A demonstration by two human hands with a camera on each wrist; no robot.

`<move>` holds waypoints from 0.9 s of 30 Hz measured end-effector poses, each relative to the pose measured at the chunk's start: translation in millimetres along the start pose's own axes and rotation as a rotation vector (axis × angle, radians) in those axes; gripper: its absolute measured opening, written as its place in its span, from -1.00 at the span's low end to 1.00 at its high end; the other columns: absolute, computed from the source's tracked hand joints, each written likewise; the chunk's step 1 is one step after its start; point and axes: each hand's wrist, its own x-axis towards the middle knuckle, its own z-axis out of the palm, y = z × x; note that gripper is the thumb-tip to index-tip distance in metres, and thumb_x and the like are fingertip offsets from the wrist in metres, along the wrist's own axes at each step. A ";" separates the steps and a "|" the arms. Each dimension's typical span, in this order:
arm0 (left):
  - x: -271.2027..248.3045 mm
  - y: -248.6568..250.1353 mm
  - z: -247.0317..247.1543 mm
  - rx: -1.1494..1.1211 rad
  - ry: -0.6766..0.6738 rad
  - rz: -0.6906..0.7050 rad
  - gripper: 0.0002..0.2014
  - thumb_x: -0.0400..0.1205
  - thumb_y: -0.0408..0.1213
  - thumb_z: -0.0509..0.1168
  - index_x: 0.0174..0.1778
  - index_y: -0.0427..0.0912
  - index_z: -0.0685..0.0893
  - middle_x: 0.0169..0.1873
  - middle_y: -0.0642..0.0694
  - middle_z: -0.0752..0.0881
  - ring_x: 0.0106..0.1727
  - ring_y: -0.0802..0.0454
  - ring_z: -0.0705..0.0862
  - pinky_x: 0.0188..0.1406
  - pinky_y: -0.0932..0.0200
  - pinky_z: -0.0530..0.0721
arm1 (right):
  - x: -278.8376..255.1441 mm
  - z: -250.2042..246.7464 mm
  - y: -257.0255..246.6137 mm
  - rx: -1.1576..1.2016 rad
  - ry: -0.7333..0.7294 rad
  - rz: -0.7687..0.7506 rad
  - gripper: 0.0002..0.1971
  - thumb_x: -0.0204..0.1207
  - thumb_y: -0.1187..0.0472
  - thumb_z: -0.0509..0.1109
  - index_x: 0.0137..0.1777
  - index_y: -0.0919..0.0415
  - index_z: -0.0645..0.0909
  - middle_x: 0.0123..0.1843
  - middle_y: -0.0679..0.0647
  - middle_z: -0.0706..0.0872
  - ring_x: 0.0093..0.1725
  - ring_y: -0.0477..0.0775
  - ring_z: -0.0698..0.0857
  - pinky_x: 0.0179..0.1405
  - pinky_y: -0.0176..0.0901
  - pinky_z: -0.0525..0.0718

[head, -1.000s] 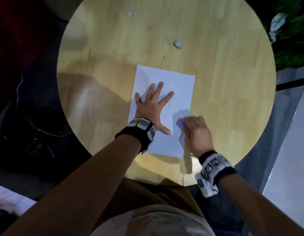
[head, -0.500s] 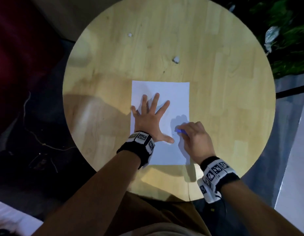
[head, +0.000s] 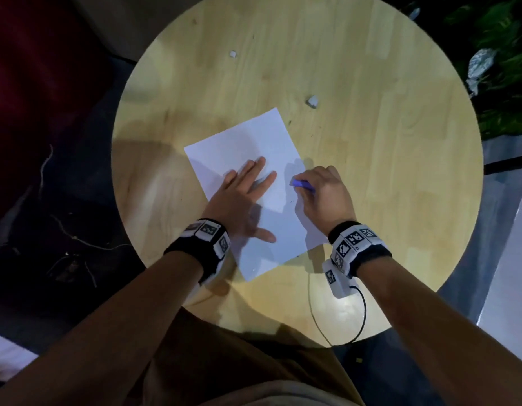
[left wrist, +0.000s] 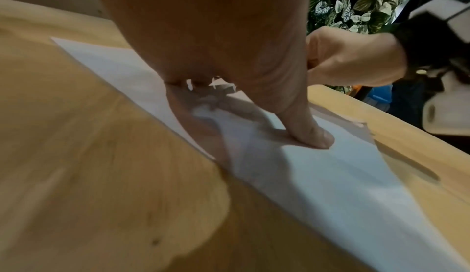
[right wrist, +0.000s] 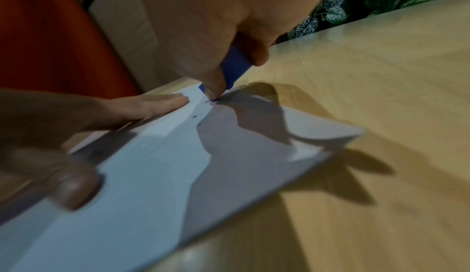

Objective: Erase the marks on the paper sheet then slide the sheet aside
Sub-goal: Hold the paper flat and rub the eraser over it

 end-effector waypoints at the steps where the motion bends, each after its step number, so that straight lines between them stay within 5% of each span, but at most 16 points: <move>1: -0.3 0.5 0.8 -0.002 -0.001 -0.005 0.39 0.16 0.63 0.39 0.80 0.08 -0.10 0.77 -0.02 -0.30 0.78 -0.03 -0.28 0.72 -0.19 -0.15 | -9.8 2.2 -1.7 0.013 -0.002 0.000 -0.88 0.52 0.29 0.41 0.02 0.18 0.71 -0.09 0.04 0.70 -0.01 0.09 0.54 -0.19 -0.07 0.60; 6: -1.0 2.5 -0.1 0.022 0.015 -0.015 0.38 0.17 0.59 0.44 0.81 0.06 -0.06 0.78 -0.04 -0.27 0.78 -0.07 -0.24 0.71 -0.24 -0.10 | -67.3 4.0 -14.1 0.031 -0.194 -0.135 -0.84 0.57 0.23 0.34 0.08 0.14 0.70 0.00 0.04 0.70 -0.02 0.09 0.54 -0.09 -0.10 0.57; 12: -1.8 7.3 -1.2 0.139 -0.044 -0.027 0.55 0.02 0.62 0.47 0.80 0.02 -0.19 0.76 -0.11 -0.33 0.77 -0.15 -0.26 0.68 -0.29 -0.12 | -24.5 3.9 -3.0 0.027 0.004 0.000 -0.86 0.50 0.32 0.39 0.03 0.22 0.71 -0.09 0.12 0.71 -0.03 0.17 0.61 -0.03 -0.29 0.47; 18: -0.7 11.3 -1.1 0.152 -0.052 -0.068 0.56 0.01 0.62 0.46 0.79 0.03 -0.21 0.75 -0.10 -0.36 0.77 -0.14 -0.29 0.69 -0.33 -0.09 | -80.5 9.1 -18.8 0.040 -0.181 -0.104 -0.84 0.57 0.25 0.36 0.09 0.17 0.71 -0.02 0.05 0.72 -0.02 0.12 0.58 -0.05 -0.12 0.57; 23: -0.7 17.7 -2.6 0.166 -0.080 -0.090 0.54 0.05 0.61 0.45 0.78 0.02 -0.26 0.74 -0.12 -0.40 0.76 -0.18 -0.32 0.68 -0.38 -0.09 | -31.1 4.2 -1.3 0.010 0.001 0.012 -0.86 0.51 0.32 0.39 0.02 0.21 0.72 -0.12 0.11 0.72 -0.05 0.16 0.59 -0.09 -0.34 0.41; 27: 1.4 21.7 -3.2 0.148 -0.105 -0.093 0.45 0.04 0.55 0.51 0.75 0.30 -0.21 0.70 -0.16 -0.48 0.74 -0.24 -0.39 0.64 -0.46 -0.12 | -91.3 7.5 -18.2 0.024 -0.077 -0.020 -0.84 0.52 0.34 0.40 0.06 0.21 0.71 -0.06 0.09 0.73 -0.04 0.17 0.59 -0.09 -0.05 0.58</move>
